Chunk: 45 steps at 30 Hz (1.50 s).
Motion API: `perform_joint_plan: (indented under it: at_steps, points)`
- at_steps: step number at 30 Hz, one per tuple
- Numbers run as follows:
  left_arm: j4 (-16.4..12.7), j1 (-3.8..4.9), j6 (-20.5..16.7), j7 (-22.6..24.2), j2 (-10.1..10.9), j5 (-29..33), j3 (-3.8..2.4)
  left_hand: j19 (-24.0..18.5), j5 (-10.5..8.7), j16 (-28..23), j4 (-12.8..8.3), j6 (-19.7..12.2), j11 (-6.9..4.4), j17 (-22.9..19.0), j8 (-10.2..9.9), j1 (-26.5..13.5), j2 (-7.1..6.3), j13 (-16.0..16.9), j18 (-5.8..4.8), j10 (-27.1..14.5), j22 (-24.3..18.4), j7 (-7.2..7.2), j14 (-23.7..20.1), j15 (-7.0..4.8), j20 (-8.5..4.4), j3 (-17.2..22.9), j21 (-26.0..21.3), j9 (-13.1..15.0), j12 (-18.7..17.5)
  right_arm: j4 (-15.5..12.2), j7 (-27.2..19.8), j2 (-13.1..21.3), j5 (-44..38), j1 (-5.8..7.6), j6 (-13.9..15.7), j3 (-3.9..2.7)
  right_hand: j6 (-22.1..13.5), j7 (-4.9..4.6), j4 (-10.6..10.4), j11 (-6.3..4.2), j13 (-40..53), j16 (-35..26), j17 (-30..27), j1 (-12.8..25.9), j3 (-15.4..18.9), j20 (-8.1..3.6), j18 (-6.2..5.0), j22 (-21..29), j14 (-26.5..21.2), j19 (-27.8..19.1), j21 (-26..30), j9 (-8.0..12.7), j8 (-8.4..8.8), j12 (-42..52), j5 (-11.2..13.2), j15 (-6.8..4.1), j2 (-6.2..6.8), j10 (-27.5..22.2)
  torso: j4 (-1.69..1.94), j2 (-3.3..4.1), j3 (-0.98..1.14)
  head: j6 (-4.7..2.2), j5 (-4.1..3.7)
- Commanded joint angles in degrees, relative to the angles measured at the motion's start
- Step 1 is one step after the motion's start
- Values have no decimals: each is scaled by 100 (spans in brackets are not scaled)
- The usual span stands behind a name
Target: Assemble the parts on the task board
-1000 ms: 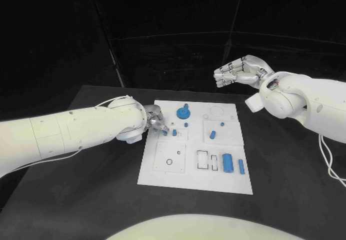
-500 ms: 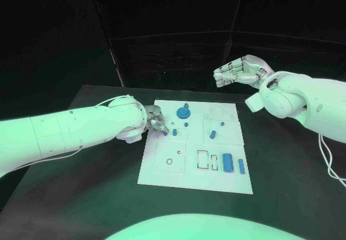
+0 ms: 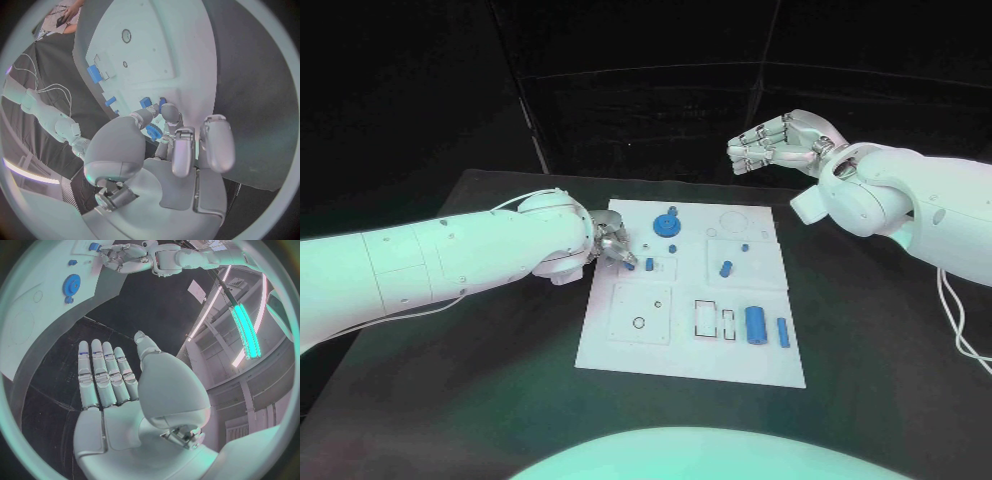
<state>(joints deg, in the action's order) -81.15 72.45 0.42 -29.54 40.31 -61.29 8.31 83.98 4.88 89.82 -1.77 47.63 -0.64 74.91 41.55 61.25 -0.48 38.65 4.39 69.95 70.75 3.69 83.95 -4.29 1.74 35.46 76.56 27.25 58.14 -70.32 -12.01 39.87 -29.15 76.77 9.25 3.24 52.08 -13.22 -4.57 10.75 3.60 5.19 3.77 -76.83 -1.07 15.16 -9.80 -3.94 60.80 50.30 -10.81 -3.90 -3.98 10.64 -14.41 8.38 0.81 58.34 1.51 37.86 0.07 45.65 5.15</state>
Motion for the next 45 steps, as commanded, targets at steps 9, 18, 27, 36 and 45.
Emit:
perform_joint_plan:
  at_steps: [9,18,27,36,45]
  points:
    - [15,-9,274,-45,-27,-35,10,43,28,18,-501,49,-81,1509,95,-132,-114,18,-36,133,17,-80,605,-74,-55,571,4,28,38,8,-48,-8,19,7,-51,-4,-23,-94,-8,-11,4,37,-7,-6,43,5,-67,7,-24,19,27,-4,-37,41,-28,5,-62,-32,6,-1,3,11,7]
    - [29,-8,302,-45,-37,-35,11,52,16,18,-363,131,-124,1509,124,-341,-244,28,-40,157,36,-139,605,-111,-86,394,10,10,62,11,-46,-10,19,6,-48,-4,-23,-94,-8,-11,4,37,-7,-6,43,5,-67,7,-24,19,27,-4,-37,41,-28,5,-62,-32,-2,1,1,15,11]
    - [86,-8,274,-44,-69,-34,11,66,-2,18,-106,233,-145,1509,118,-620,-330,41,-48,163,69,-161,605,-130,-111,10,24,-42,99,6,-51,-2,19,6,-46,-4,-23,-94,-8,-11,4,37,-7,-6,43,5,-67,7,-24,19,27,-4,-37,41,-28,5,-62,-32,0,0,4,24,10]
    - [173,-7,261,-44,-119,-33,10,76,0,18,-19,267,-147,1509,113,-674,-321,57,-54,165,98,-166,605,-134,-116,-153,40,-65,121,2,-54,-3,19,6,-44,-4,-23,-94,-8,-11,4,37,-7,-6,43,5,-67,7,-24,19,27,-4,-37,41,-28,5,-62,-32,-1,2,4,22,11]
    - [212,-6,272,-45,-132,-33,10,84,-2,18,29,295,-151,1509,114,-718,-369,73,-58,170,122,-170,605,-138,-120,-312,54,-82,142,1,-54,0,19,6,-40,-4,-23,-94,-8,-11,4,37,-7,-6,43,5,-67,7,-24,19,27,-4,-37,41,-28,5,-62,-32,4,1,2,24,3]
